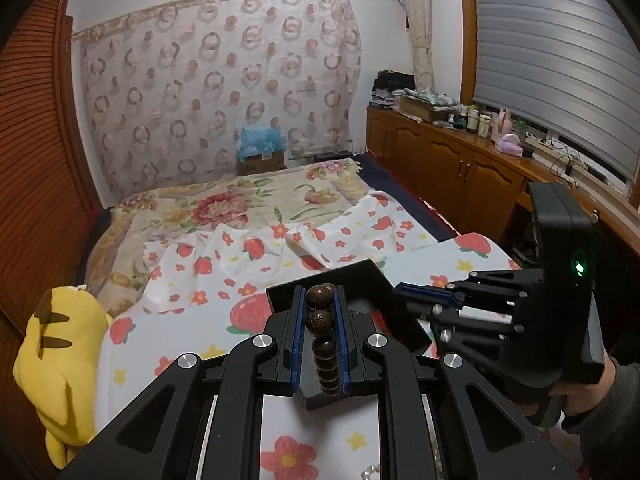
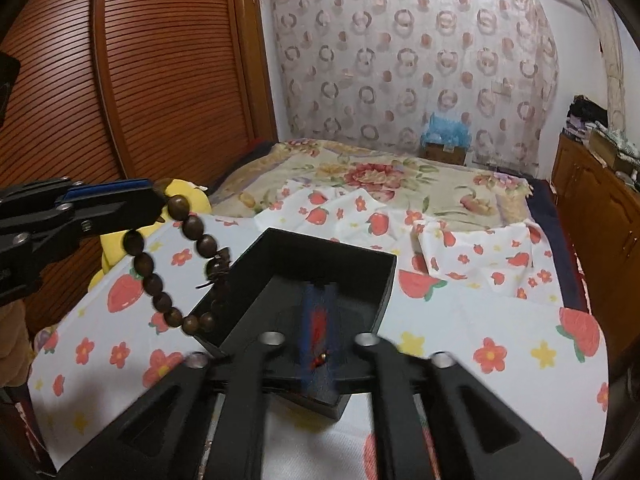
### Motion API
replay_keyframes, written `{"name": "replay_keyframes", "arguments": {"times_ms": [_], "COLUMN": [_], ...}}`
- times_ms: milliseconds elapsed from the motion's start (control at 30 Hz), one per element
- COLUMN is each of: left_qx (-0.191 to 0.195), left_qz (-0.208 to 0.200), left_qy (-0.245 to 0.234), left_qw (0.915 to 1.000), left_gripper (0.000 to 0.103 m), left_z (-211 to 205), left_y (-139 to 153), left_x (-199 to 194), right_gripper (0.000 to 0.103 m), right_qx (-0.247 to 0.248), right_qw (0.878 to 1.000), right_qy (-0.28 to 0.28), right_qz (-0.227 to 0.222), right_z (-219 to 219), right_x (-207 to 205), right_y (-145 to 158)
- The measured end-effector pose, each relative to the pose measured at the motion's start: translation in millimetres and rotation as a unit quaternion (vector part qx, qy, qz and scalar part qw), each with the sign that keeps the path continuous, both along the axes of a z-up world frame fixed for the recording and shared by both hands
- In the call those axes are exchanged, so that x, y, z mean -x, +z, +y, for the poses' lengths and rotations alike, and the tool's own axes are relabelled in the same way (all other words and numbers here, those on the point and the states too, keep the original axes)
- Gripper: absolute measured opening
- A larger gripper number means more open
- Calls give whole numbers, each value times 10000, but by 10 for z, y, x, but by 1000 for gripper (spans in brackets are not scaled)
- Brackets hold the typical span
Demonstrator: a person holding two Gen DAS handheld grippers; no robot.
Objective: Organize jewelry
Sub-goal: 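Lower the bead bracelet into the black box with the left gripper while the right drops the red bracelet in, then grasp the silver bangle with the left gripper while the right moves to the silver hair comb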
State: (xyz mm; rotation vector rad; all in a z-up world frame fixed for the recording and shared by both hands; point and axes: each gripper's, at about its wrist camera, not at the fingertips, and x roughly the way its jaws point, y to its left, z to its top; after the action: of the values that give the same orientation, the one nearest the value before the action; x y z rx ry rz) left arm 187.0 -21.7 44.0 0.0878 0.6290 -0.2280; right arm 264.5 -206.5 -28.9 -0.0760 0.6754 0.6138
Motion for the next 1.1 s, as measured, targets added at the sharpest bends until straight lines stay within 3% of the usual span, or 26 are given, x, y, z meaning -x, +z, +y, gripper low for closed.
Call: {"name": "replay_keyframes", "arguments": {"times_ms": [33, 533, 967, 1100], "left_qx": [0, -163, -82, 8], "left_qz": [22, 243, 131, 140], "left_qy": [5, 39, -55, -117], "left_qw": [10000, 9996, 9999, 9998], "left_gripper": [12, 13, 39, 39], "left_z": [-10, -221, -116, -37], "left_y": [-9, -262, -268, -314], "left_x": [-40, -341, 276, 541], "right_gripper": [27, 27, 27, 31], "right_qx": [-35, -67, -77, -19], "right_qw": [10000, 9997, 9996, 9997], "right_qy": [-1, 4, 195, 241], "right_qz": [-6, -235, -184, -98], "right_z": [-18, -421, -566, -557], "right_x": [20, 543, 1369, 1549], "right_y": [0, 67, -110, -207]}}
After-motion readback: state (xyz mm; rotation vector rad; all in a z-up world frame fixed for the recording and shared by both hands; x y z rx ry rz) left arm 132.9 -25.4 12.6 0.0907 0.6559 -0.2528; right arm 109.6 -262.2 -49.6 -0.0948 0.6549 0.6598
